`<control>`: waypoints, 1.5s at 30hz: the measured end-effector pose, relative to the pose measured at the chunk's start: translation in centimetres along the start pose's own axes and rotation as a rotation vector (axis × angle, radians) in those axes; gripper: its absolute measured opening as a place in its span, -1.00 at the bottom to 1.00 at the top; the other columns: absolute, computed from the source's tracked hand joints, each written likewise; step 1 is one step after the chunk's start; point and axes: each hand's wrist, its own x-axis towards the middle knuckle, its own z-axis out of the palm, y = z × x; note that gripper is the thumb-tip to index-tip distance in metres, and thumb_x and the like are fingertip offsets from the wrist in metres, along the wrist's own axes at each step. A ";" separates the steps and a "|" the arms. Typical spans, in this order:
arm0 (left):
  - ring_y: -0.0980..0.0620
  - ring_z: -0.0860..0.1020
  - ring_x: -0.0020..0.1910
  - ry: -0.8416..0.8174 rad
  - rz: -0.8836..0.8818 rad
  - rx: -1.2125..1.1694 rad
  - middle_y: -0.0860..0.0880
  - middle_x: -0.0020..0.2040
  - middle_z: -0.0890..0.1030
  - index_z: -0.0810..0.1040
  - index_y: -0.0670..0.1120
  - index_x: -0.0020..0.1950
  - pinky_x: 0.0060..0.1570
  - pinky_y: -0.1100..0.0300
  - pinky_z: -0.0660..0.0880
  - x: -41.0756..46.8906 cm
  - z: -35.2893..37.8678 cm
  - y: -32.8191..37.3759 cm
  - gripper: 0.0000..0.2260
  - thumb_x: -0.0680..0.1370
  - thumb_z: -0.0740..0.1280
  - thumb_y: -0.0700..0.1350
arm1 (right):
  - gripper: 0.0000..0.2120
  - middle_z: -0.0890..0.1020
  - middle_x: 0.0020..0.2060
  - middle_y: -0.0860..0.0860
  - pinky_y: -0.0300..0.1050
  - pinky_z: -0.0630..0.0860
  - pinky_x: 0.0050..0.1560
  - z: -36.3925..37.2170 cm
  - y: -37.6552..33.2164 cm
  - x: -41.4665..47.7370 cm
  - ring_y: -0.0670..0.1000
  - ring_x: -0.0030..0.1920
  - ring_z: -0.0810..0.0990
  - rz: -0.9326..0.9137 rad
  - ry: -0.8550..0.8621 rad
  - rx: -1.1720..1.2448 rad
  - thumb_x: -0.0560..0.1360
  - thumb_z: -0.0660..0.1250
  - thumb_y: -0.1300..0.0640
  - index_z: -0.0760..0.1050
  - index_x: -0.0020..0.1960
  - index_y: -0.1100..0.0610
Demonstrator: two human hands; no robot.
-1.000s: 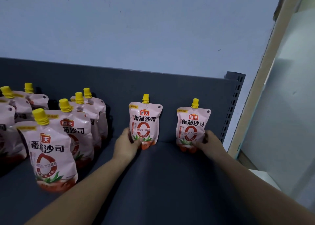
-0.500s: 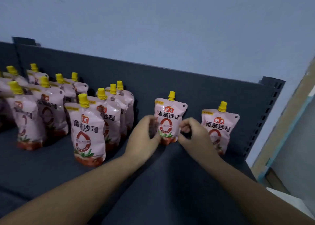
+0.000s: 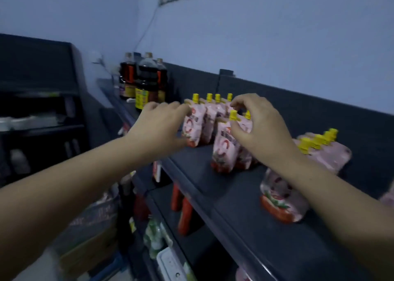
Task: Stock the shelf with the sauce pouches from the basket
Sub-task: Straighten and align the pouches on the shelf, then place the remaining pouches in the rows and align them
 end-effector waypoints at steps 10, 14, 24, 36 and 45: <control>-0.04 0.42 0.26 -0.290 -0.333 0.285 0.01 0.26 0.45 0.29 0.01 0.36 0.23 0.09 0.26 -11.0 0.5 -23.0 -0.53 0.48 0.26 0.09 | -0.63 0.52 0.11 0.04 0.02 0.46 0.08 19.6 -12.7 10.5 0.05 0.16 0.43 -0.192 -0.480 0.126 0.46 0.33 0.11 0.40 0.25 0.07; -0.05 0.38 0.27 -0.400 -0.466 0.295 0.01 0.27 0.45 0.28 0.02 0.37 0.25 0.06 0.27 -15.9 1.9 -28.7 -0.54 0.50 0.24 0.10 | -0.67 0.54 0.03 0.06 -0.07 0.44 -0.06 27.9 -16.8 11.9 0.09 0.13 0.48 -0.213 -0.633 0.133 0.46 0.32 0.12 0.41 0.20 0.12; -0.06 0.31 0.33 -0.609 -0.734 0.256 -0.01 0.30 0.41 0.28 0.01 0.36 0.25 0.09 0.25 -23.4 8.0 -38.9 -0.57 0.51 0.22 0.02 | -0.44 0.47 0.26 0.08 0.13 0.40 0.24 44.9 -21.8 13.0 0.15 0.27 0.42 -0.312 -0.932 0.082 0.41 0.36 0.01 0.33 0.38 0.05; -0.07 0.28 0.37 -0.792 -0.764 0.239 -0.03 0.34 0.39 0.28 -0.04 0.39 0.32 0.10 0.19 -15.8 20.0 -53.5 -0.51 0.47 0.24 -0.03 | -0.46 0.42 0.30 0.07 -0.10 0.35 0.17 65.4 -18.7 20.6 0.10 0.29 0.37 -0.311 -1.124 0.108 0.48 0.32 0.08 0.27 0.42 0.09; -0.08 0.31 0.34 -0.911 -0.747 0.076 -0.05 0.34 0.40 0.32 -0.05 0.37 0.31 0.09 0.20 -13.3 29.4 -57.9 -0.56 0.52 0.21 0.06 | -0.58 0.53 0.15 0.13 -0.07 0.47 0.14 77.0 -15.1 19.9 0.13 0.16 0.51 -0.232 -1.368 0.192 0.39 0.37 0.16 0.44 0.23 0.17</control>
